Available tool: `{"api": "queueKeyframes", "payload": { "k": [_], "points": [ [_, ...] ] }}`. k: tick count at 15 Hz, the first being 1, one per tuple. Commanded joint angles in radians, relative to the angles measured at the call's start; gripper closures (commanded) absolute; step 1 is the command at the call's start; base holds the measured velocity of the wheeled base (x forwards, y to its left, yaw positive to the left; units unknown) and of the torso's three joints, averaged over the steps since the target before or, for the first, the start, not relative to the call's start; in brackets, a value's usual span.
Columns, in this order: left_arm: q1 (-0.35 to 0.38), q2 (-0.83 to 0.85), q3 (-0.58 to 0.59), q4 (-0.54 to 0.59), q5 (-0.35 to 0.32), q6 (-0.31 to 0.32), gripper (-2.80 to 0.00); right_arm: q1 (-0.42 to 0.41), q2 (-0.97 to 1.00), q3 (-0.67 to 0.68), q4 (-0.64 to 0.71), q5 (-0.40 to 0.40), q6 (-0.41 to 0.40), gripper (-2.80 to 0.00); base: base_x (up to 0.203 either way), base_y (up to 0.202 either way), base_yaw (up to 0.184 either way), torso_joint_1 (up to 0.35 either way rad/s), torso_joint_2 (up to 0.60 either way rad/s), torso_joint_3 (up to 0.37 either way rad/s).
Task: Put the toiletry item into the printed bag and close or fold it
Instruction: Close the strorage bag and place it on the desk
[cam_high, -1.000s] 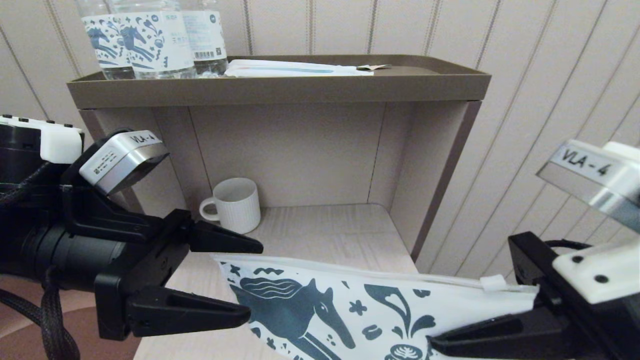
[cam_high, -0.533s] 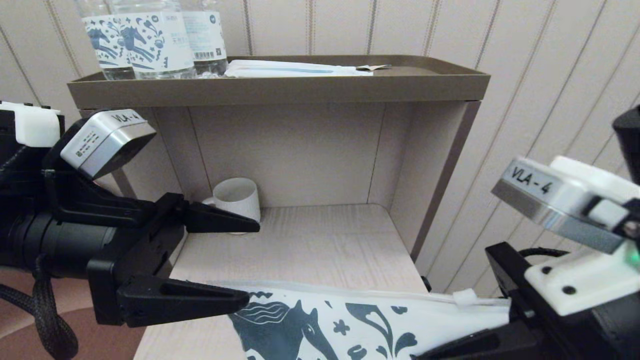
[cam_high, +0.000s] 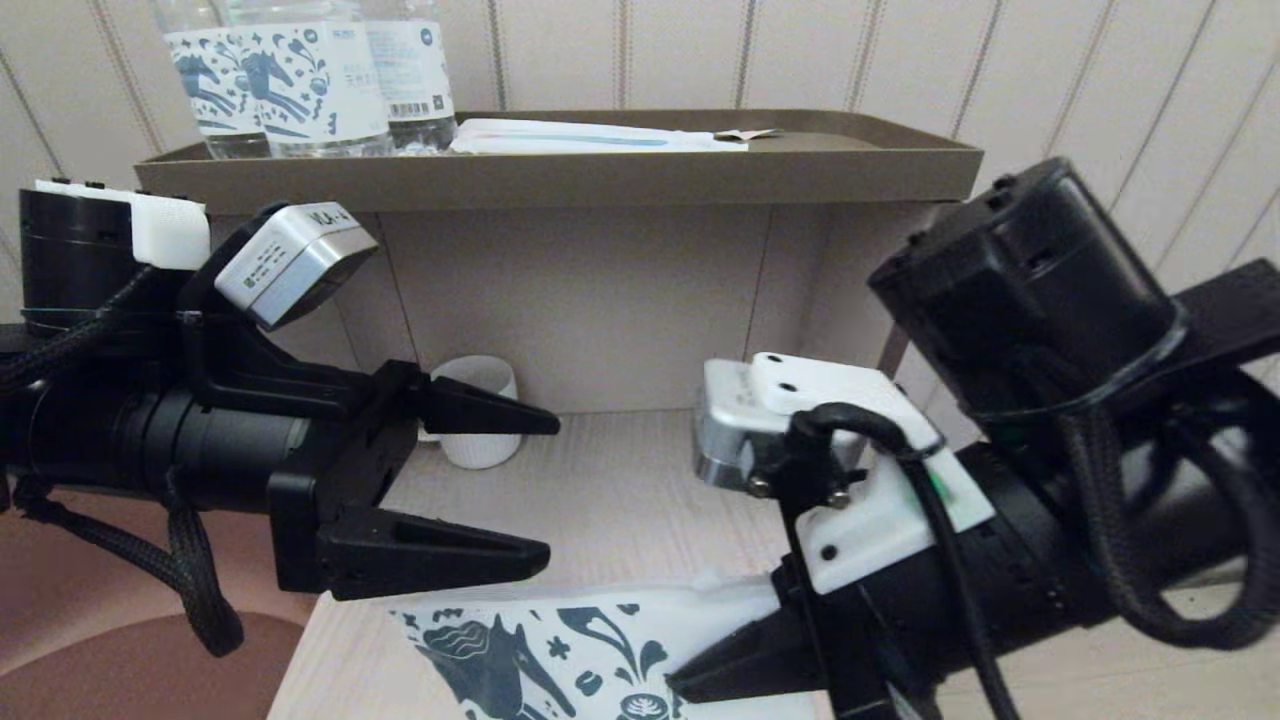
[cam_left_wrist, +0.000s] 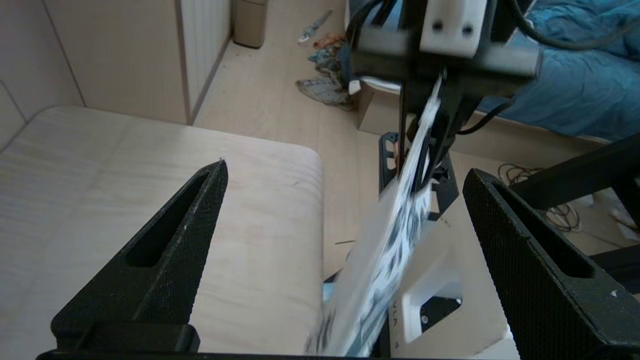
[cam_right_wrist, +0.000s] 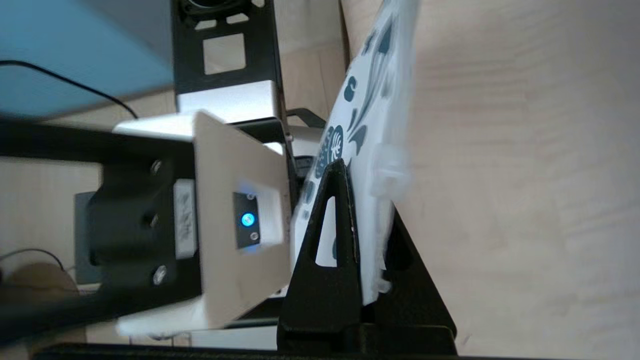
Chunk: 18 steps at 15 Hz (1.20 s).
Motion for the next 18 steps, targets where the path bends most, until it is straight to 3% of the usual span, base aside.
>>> {"api": "queueKeyframes", "payload": {
  "k": [1, 11, 18],
  "points": [
    [-0.001, 0.016, -0.004, -0.001, -0.007, 0.001, -2.8, 0.023, 0.07, -0.053, 0.026, -0.005, -0.005, 0.0, 0.0, 0.0, 0.0, 0.0, 0.0, 0.0],
    [0.001, -0.003, -0.016, 0.001, -0.007, -0.01, -2.8, 0.084, 0.163, -0.259, 0.071, -0.009, 0.006, 0.0, 0.0, 0.0, 0.0, 0.0, 0.0, 0.0],
    [0.001, -0.01, -0.018, 0.004, -0.003, -0.013, -2.8, 0.083, 0.182, -0.276, 0.067, -0.008, 0.02, 0.0, 0.0, 0.0, 0.0, 0.0, 0.0, 0.0]
  ]
}}
